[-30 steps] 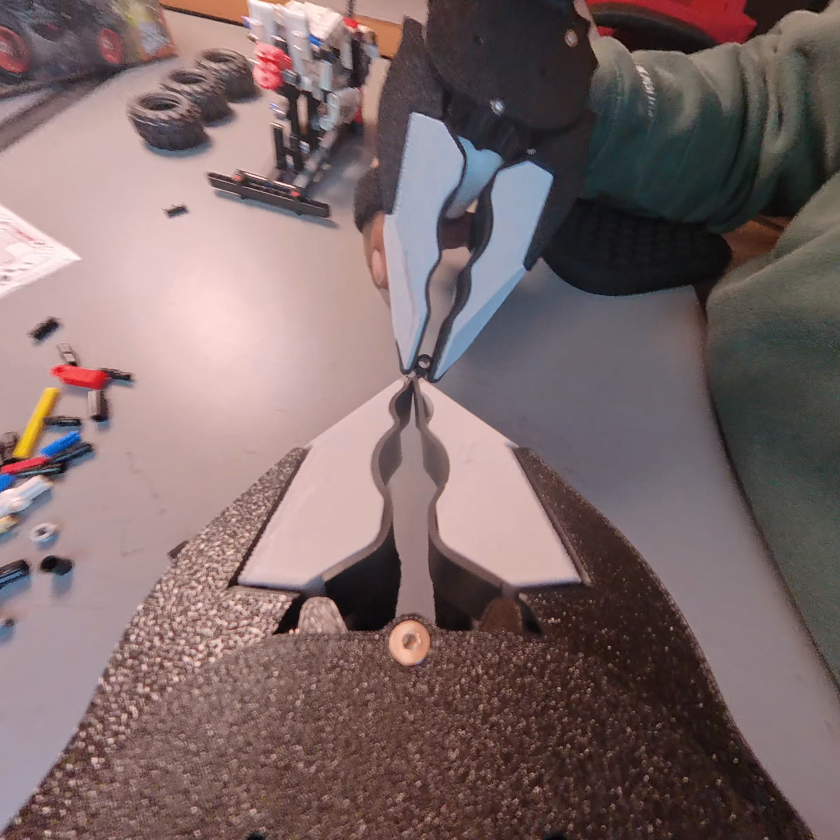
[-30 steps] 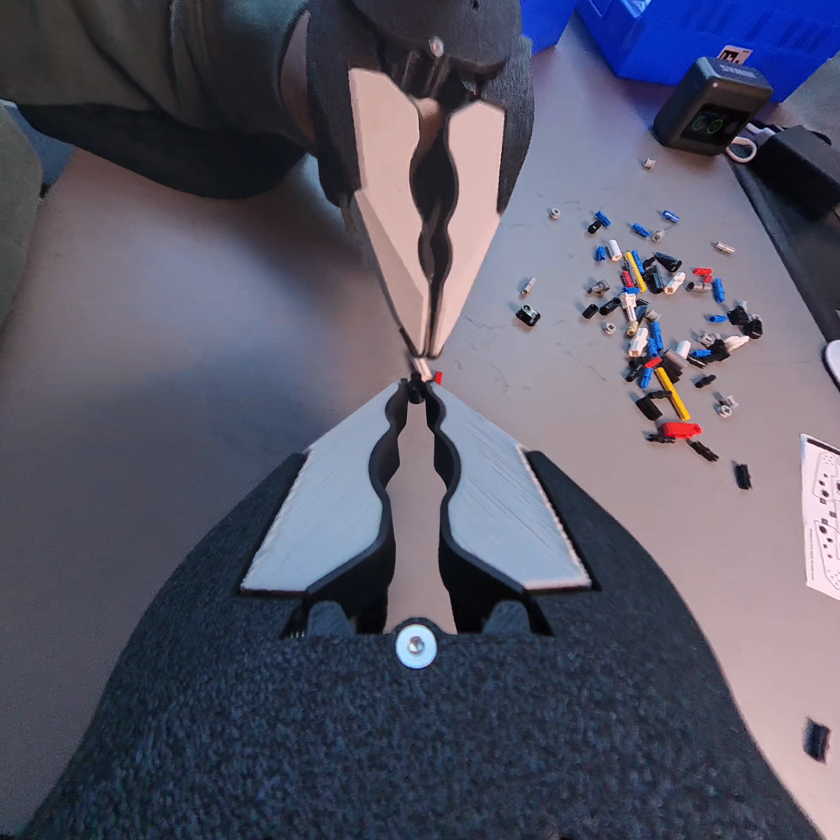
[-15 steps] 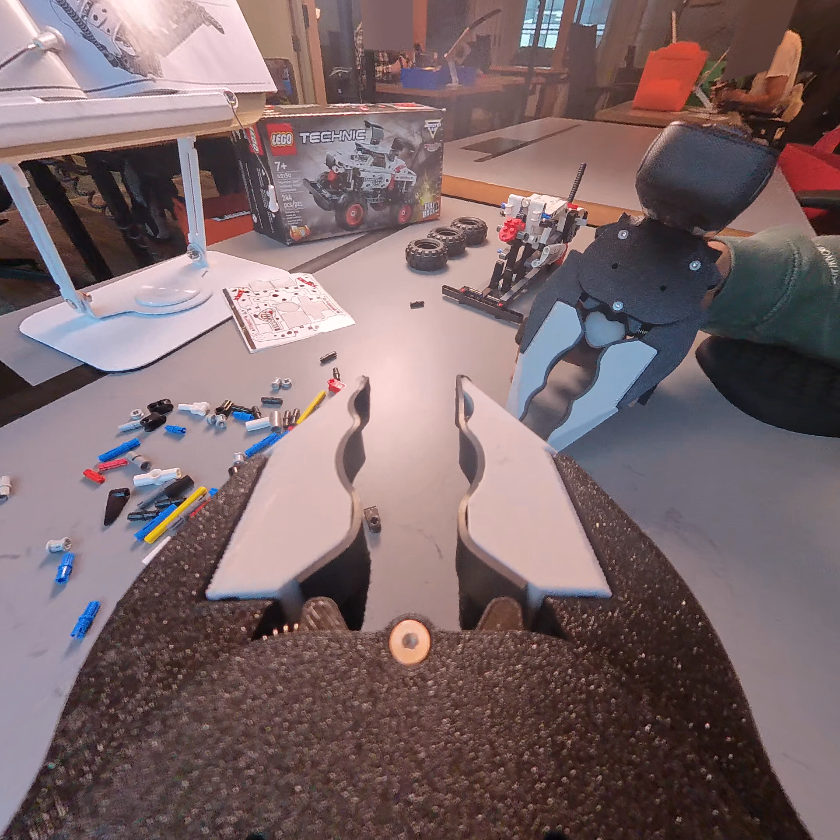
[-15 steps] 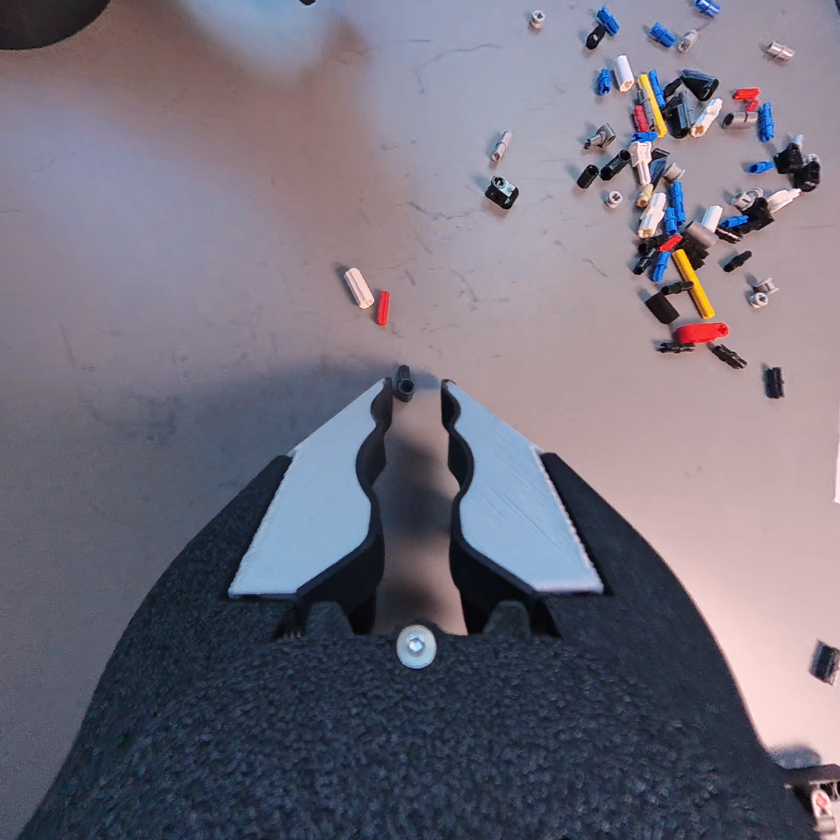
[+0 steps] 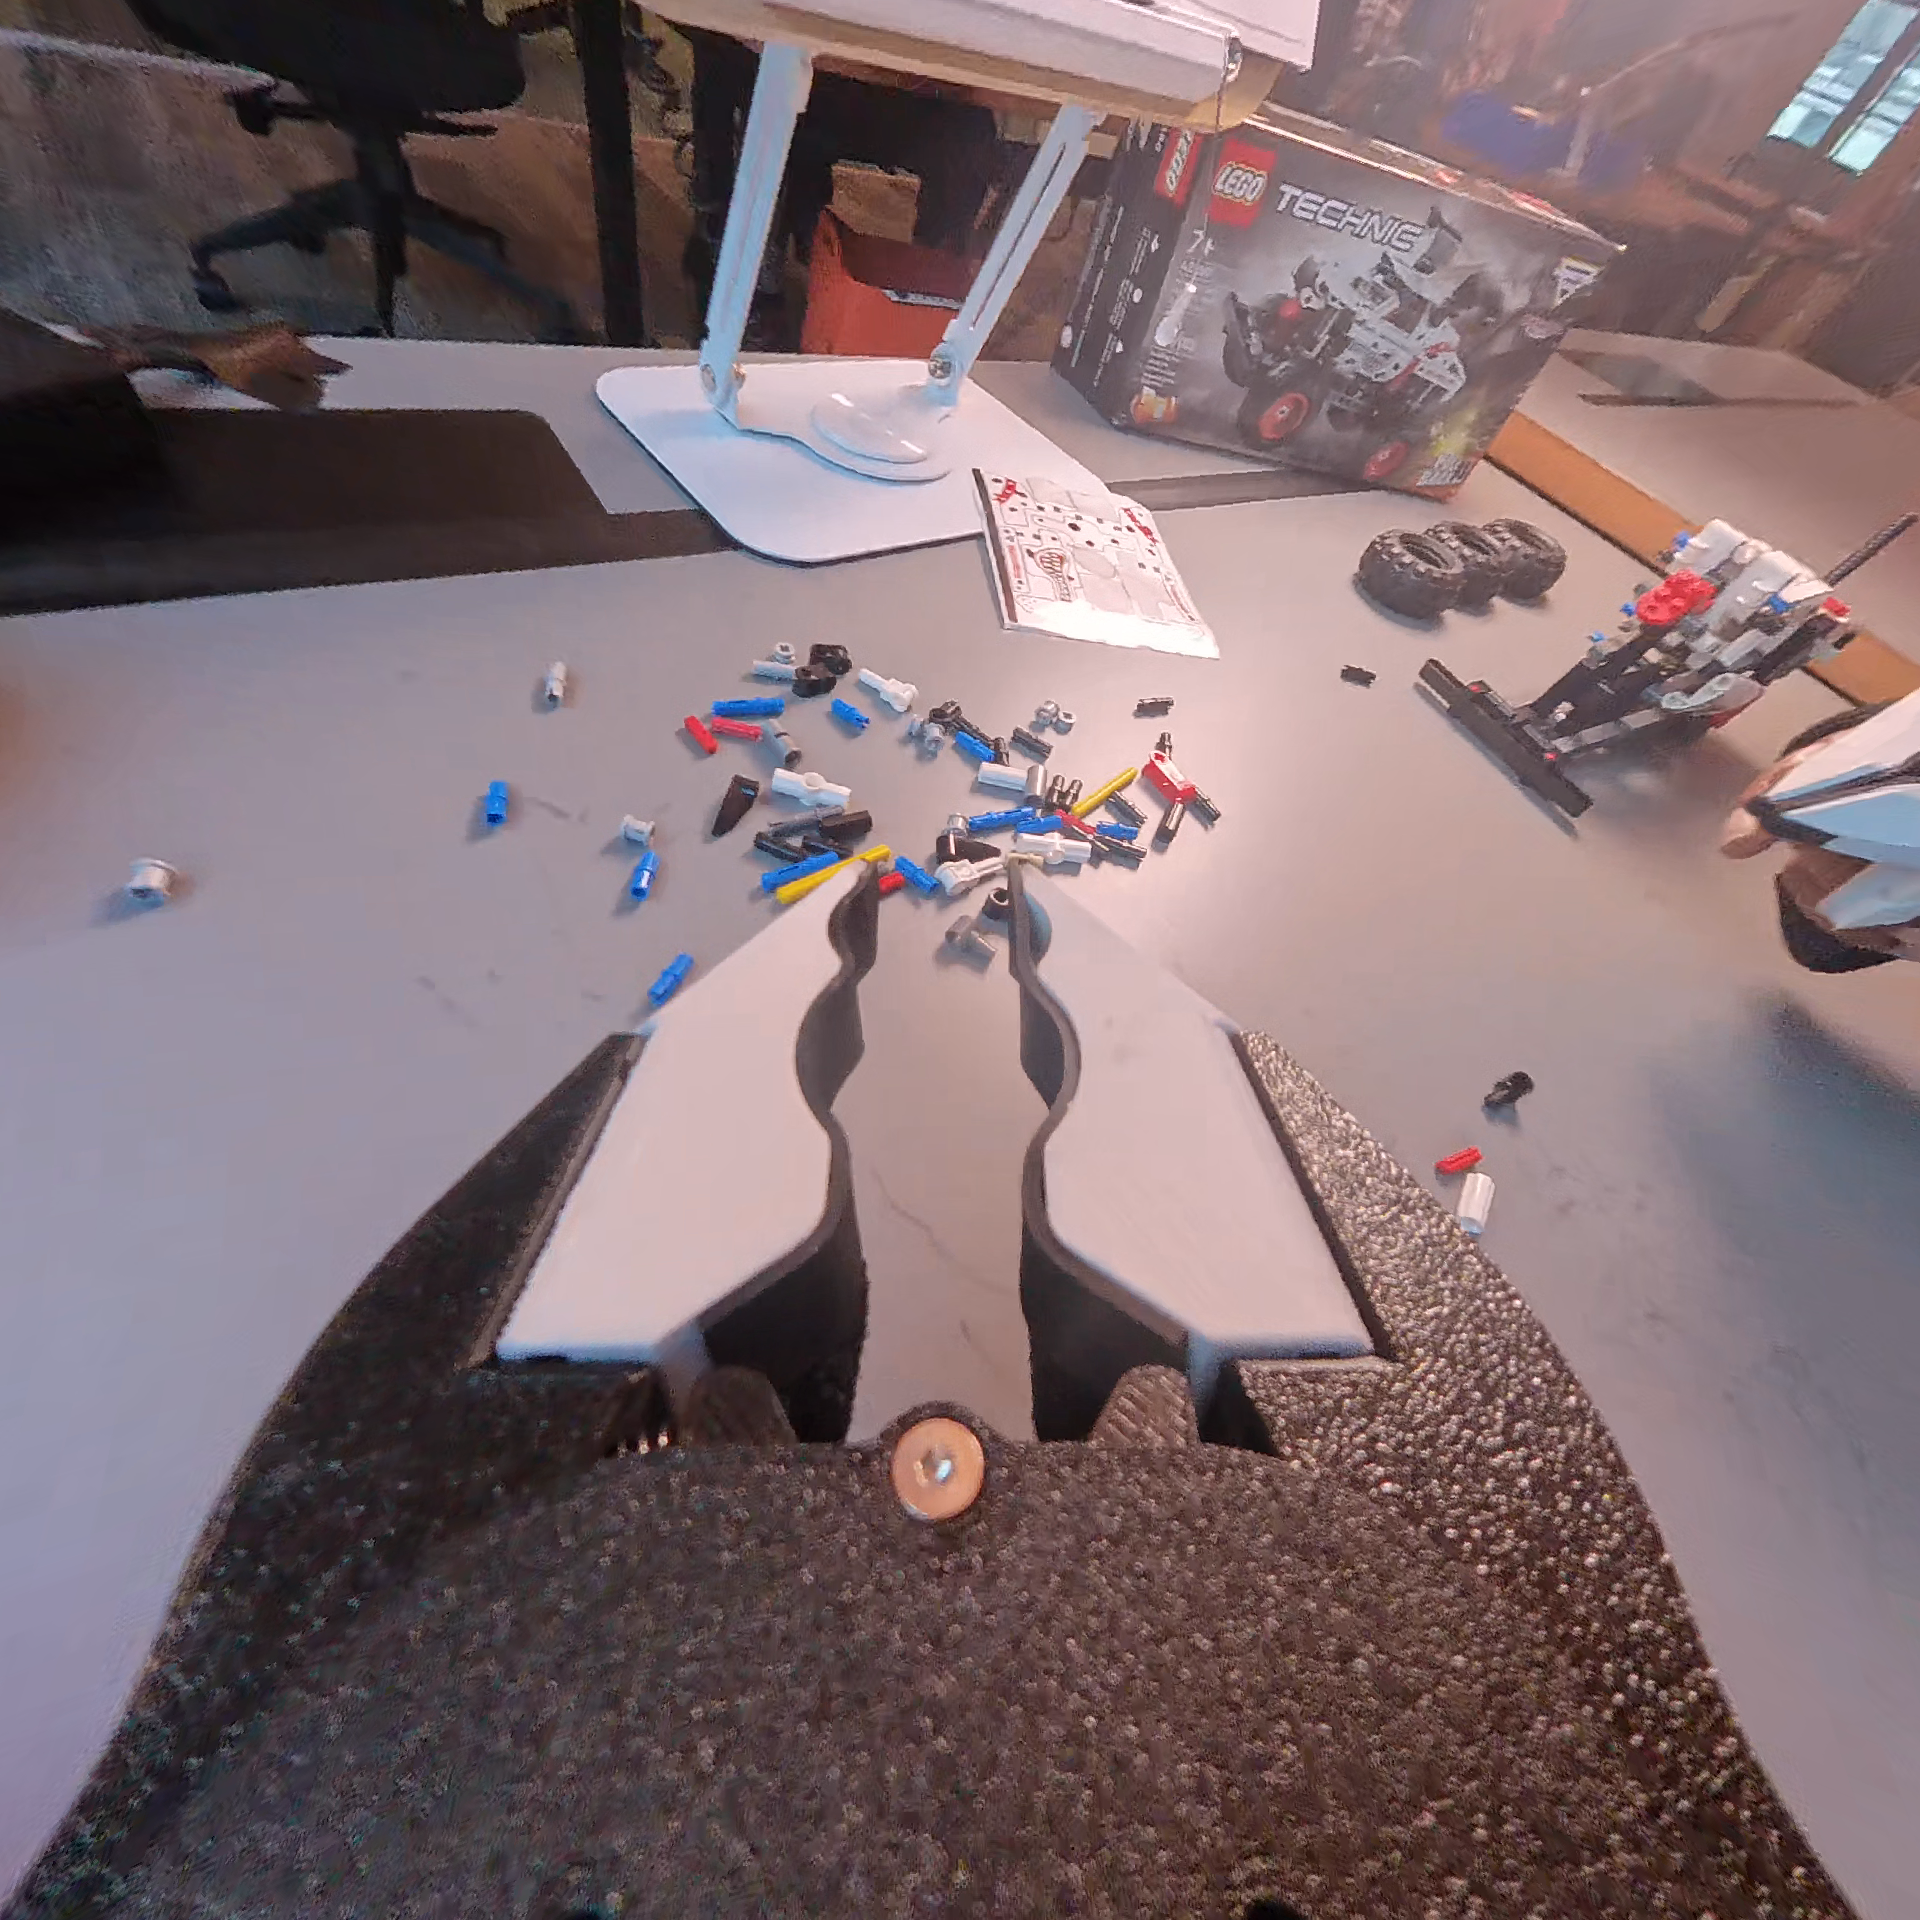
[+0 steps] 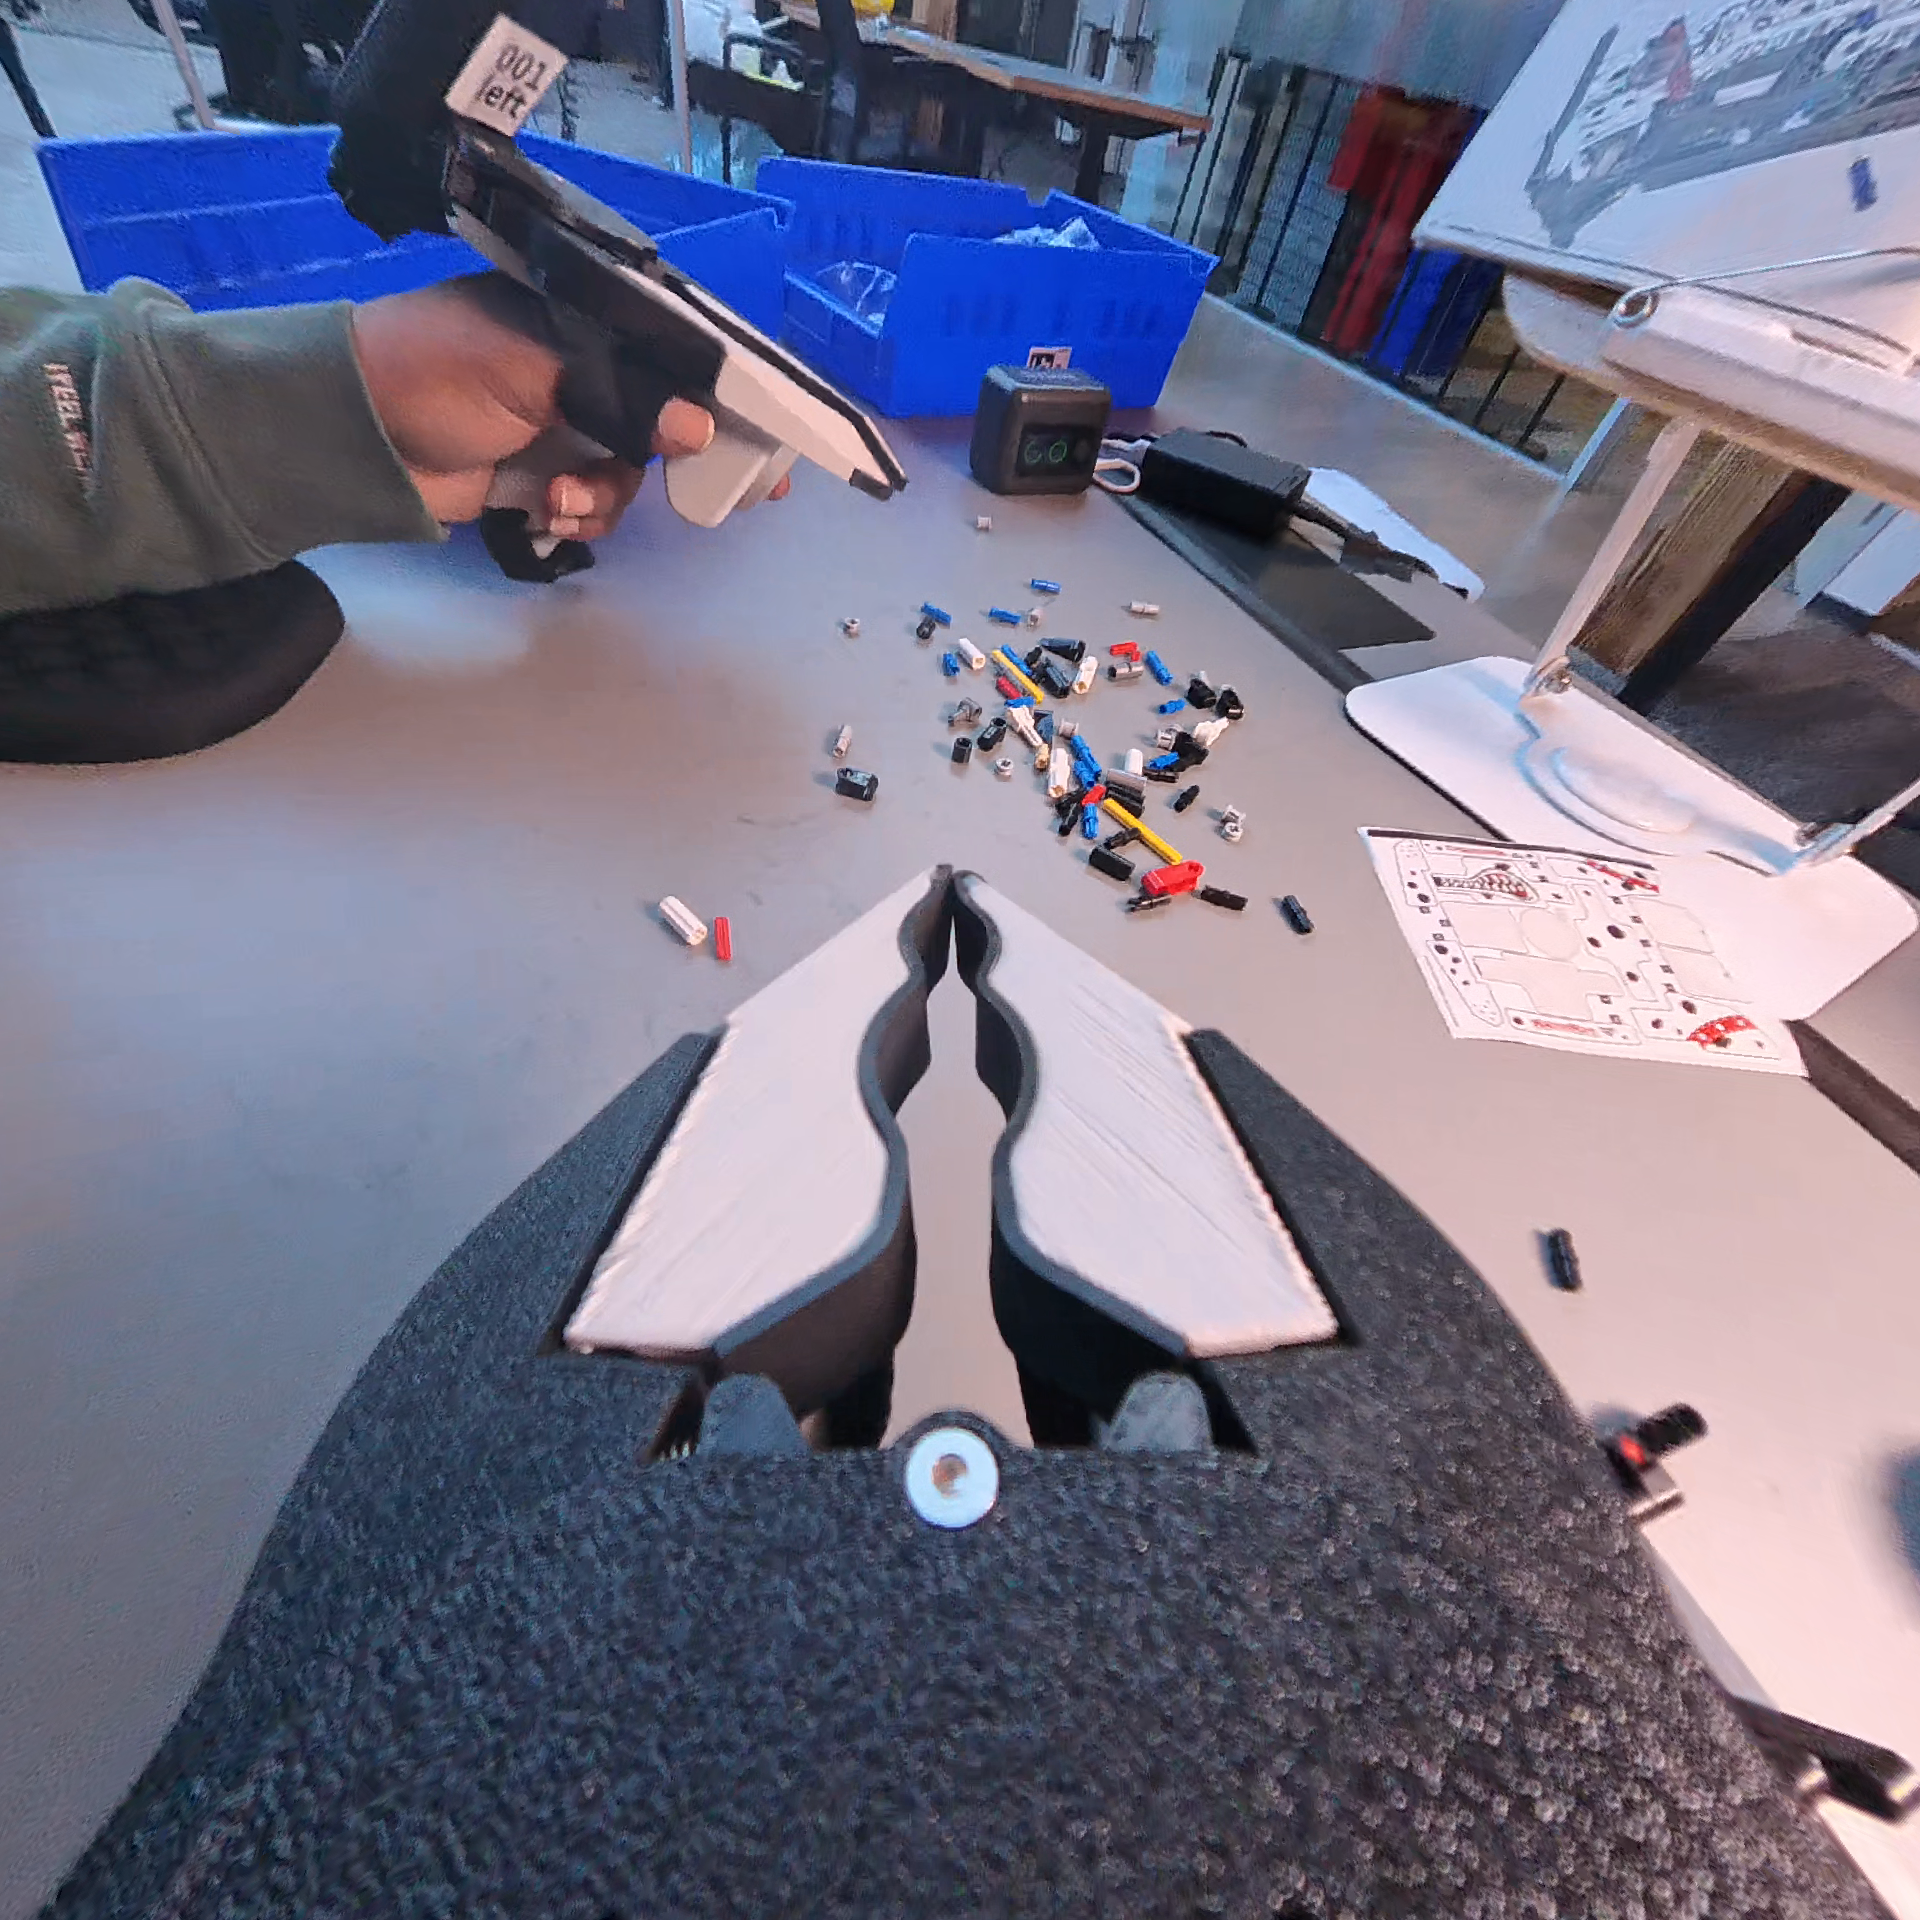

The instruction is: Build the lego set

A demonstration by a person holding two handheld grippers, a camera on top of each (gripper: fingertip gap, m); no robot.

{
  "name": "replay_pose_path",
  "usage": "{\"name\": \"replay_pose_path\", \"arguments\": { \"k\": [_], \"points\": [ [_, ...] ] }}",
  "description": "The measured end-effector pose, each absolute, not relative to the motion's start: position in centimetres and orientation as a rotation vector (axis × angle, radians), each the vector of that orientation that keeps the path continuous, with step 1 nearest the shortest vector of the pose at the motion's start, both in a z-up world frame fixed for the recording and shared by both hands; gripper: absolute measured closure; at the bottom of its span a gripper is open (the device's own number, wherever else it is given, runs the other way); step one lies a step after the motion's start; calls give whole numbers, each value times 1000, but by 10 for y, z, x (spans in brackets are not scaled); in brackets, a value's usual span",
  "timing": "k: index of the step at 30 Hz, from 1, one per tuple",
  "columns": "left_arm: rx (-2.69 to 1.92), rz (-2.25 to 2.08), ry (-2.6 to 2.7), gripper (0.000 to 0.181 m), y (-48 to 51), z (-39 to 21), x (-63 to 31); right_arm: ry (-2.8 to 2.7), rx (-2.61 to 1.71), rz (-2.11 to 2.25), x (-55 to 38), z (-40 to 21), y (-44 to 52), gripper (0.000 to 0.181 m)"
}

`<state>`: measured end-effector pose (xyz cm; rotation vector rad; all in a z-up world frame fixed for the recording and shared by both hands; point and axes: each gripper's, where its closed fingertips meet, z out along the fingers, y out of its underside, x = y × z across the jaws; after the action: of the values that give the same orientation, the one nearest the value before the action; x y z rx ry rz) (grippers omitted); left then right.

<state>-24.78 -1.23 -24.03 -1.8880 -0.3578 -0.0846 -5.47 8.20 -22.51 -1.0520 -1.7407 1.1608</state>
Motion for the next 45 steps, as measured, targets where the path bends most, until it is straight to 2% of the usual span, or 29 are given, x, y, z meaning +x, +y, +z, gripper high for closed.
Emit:
{"name": "replay_pose_path", "arguments": {
  "k": [2,4,7,16,20,24,28,33,40,45],
  "points": [
    [-1906,-137,-339,156,-9,-246,-242,-1722,-1069,1179,-57,-228,84,181],
    [-1949,-142,-265,157,-3,-254,-230,-1715,-1088,1200,-59,-231,86,166],
    [-2048,-149,-102,157,4,-269,-206,-1746,-1092,1153,-59,-240,91,160],
    [-2244,-147,230,158,9,-304,-159,-1804,-1048,1055,-59,-252,91,161],
    [-2315,-96,265,172,12,-316,-158,-1816,-1049,1049,-59,-255,91,162],
    [-2291,-122,333,174,16,-312,-143,-1821,-1043,1037,-60,-256,90,163],
    [-2161,-295,444,174,21,-289,-94,-1813,-1039,1018,-59,-255,92,163],
    [-2156,-372,649,174,16,-296,-42,-1827,-1031,985,-59,-258,93,163],
    [-2215,-332,719,173,15,-312,-35,-1846,-1028,964,-59,-262,92,163],
    [-2141,-340,630,159,20,-296,-43,-1842,-1030,964,-59,-261,93,163]
  ]
}}
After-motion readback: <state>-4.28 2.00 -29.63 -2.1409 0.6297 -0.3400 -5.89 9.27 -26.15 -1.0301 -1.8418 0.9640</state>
